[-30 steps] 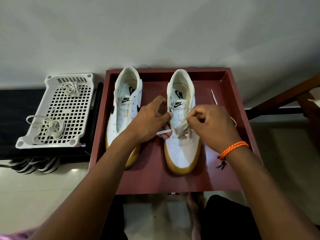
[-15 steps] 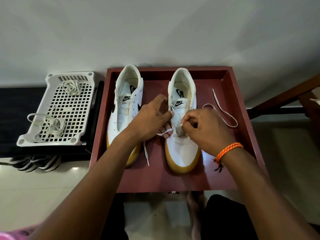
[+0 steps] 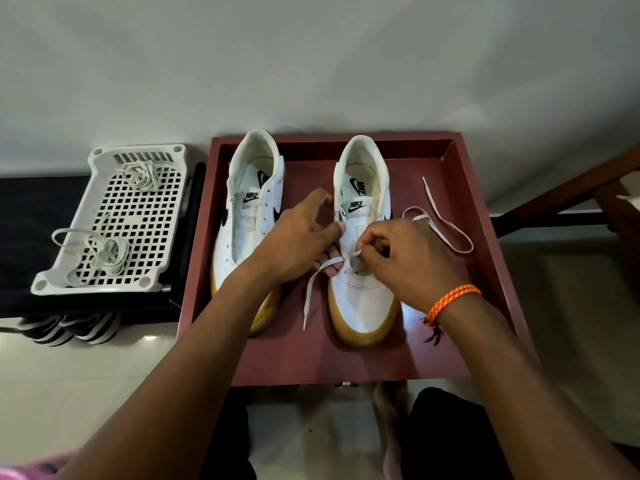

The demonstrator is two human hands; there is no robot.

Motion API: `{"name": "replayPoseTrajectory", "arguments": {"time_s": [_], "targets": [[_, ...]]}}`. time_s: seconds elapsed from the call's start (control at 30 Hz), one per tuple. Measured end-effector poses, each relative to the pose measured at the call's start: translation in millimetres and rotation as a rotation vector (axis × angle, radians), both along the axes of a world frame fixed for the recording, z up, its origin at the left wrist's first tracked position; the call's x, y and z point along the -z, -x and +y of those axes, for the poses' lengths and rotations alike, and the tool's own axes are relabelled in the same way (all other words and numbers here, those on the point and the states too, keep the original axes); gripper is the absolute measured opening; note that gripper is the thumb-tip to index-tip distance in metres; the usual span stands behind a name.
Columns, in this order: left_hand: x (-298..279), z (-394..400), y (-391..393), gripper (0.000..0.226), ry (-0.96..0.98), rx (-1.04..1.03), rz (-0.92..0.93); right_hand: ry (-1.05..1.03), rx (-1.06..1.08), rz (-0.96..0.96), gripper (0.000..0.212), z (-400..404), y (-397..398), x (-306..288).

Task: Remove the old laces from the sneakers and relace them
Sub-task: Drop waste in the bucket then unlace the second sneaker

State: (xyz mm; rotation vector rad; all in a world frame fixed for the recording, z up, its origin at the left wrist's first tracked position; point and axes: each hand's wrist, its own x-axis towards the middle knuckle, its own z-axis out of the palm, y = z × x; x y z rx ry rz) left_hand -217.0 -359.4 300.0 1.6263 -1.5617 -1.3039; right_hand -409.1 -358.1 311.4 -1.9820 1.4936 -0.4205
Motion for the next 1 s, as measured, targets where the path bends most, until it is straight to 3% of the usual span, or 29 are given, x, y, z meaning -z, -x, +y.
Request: {"name": "replayPoseTrajectory", "arguments": {"time_s": [0.17, 0.23, 0.33, 0.5, 1.0], "targets": [[1.3, -0.7, -0.1, 0.021, -0.002, -0.005, -0.004, 0.125, 0.186, -0.108, 0.013, -12.4, 22.9, -9.6], [0.3, -0.2, 0.0, 0.02, -0.011, -0.001, 0.007, 0.062, 0.15, -0.155, 0.018, -9.5, 19.1, -9.0], [-0.9, -0.1, -0.1, 0.02, -0.011, -0.002, 0.005, -0.051, 0.019, -0.06, 0.027, 0.3, 2.2, -1.1], [-3.2, 0.7, 0.8, 0.017, -0.015, -0.002, 0.024, 0.021, -0.013, 0.0, 0.022, 0.8, -2.6, 7.1], [-2.5, 1.7, 0.3, 0.017, -0.069, -0.011, 0.135, 0.386, 0.506, -0.229, 0.033, -23.7, 45.9, -18.9]]}}
